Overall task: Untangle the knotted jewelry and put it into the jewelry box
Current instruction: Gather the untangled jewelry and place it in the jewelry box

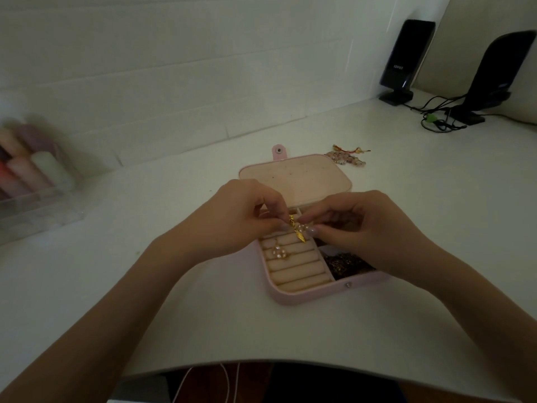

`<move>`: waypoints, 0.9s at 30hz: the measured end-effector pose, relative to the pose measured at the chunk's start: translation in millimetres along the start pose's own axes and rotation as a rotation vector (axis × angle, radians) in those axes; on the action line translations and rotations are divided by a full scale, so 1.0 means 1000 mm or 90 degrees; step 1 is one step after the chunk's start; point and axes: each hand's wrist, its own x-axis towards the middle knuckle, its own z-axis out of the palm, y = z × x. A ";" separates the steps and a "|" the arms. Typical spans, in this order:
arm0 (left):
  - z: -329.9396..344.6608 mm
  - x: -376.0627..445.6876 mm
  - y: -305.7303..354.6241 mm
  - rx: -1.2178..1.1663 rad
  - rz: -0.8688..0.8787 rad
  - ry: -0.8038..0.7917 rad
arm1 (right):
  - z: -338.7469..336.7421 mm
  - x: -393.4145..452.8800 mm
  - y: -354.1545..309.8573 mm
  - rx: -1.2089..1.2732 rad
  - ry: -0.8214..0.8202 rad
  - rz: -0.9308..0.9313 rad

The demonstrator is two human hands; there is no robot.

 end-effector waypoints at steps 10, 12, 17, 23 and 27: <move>-0.011 0.019 0.011 0.095 0.022 -0.142 | 0.001 -0.001 0.001 0.003 -0.011 -0.013; -0.015 0.027 0.014 0.117 0.004 -0.195 | 0.001 -0.001 0.000 0.004 -0.015 -0.018; -0.021 0.046 0.022 0.121 -0.049 -0.325 | -0.001 -0.003 -0.001 -0.017 -0.031 -0.038; -0.022 0.054 0.022 0.084 -0.078 -0.369 | -0.002 -0.005 -0.008 -0.146 -0.070 -0.157; -0.022 0.054 0.023 0.088 -0.083 -0.373 | -0.002 -0.006 -0.009 -0.232 -0.116 -0.215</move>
